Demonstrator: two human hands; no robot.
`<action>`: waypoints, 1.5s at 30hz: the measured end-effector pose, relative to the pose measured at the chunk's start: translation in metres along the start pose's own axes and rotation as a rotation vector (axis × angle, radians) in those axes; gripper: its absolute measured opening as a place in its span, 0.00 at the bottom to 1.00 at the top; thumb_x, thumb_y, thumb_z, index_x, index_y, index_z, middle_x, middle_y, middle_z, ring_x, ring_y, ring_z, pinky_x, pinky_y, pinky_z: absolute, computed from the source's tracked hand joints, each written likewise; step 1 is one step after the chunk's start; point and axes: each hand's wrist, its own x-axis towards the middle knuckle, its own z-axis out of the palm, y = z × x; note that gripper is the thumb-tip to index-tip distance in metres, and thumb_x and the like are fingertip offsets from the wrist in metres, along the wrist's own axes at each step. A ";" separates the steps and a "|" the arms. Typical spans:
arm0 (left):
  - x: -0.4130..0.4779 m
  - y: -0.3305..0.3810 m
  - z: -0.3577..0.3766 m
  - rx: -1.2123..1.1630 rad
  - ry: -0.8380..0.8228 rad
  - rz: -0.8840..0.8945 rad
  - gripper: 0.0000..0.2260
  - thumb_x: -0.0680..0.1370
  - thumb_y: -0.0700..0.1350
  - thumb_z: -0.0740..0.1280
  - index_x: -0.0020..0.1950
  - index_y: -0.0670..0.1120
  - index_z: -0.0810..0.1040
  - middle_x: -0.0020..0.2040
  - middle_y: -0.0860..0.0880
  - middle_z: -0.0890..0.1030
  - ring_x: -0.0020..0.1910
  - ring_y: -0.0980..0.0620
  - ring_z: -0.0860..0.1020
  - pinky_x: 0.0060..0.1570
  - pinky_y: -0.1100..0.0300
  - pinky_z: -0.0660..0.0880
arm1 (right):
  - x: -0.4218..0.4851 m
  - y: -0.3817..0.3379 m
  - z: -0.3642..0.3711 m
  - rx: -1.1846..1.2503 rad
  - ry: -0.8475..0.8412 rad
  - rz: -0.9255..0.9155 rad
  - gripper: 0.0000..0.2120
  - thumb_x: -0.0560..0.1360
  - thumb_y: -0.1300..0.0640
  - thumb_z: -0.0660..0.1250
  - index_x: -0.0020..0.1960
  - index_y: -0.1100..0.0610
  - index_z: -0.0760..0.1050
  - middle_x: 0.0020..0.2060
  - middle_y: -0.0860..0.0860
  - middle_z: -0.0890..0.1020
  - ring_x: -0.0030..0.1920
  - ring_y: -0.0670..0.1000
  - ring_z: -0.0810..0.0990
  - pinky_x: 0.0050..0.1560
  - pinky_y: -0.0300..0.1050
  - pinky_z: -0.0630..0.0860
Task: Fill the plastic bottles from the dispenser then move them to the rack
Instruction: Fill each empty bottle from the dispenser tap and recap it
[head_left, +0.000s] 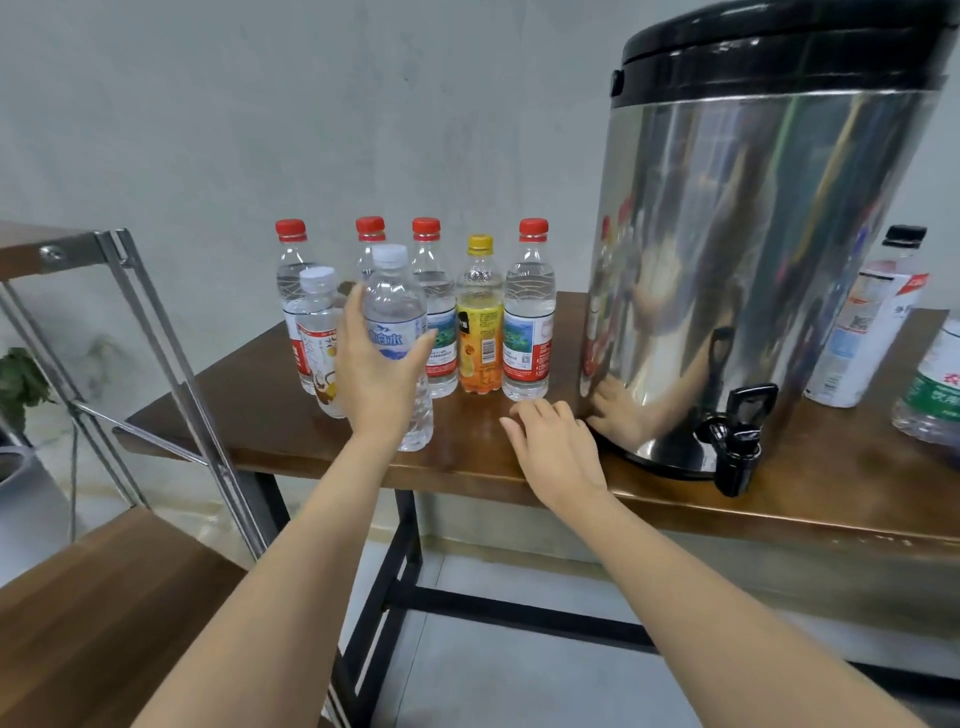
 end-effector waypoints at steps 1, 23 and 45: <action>-0.004 -0.004 0.002 0.002 -0.017 0.011 0.40 0.72 0.50 0.77 0.78 0.49 0.60 0.76 0.51 0.67 0.74 0.52 0.65 0.68 0.60 0.65 | -0.002 0.001 0.002 0.002 0.030 -0.007 0.16 0.83 0.47 0.56 0.60 0.53 0.77 0.55 0.50 0.81 0.55 0.54 0.76 0.48 0.49 0.74; -0.026 -0.048 0.021 0.344 -0.093 -0.037 0.43 0.73 0.41 0.75 0.79 0.49 0.52 0.73 0.44 0.64 0.72 0.43 0.65 0.57 0.43 0.75 | -0.005 0.001 0.004 0.008 0.118 -0.057 0.15 0.84 0.49 0.55 0.57 0.52 0.78 0.49 0.48 0.83 0.51 0.51 0.78 0.47 0.46 0.75; -0.190 -0.006 0.024 0.134 -0.427 0.398 0.07 0.79 0.43 0.67 0.56 0.48 0.79 0.50 0.57 0.78 0.51 0.57 0.74 0.46 0.63 0.73 | -0.123 0.083 -0.042 0.151 0.378 -0.387 0.08 0.80 0.56 0.63 0.49 0.54 0.82 0.43 0.45 0.83 0.43 0.47 0.79 0.37 0.43 0.78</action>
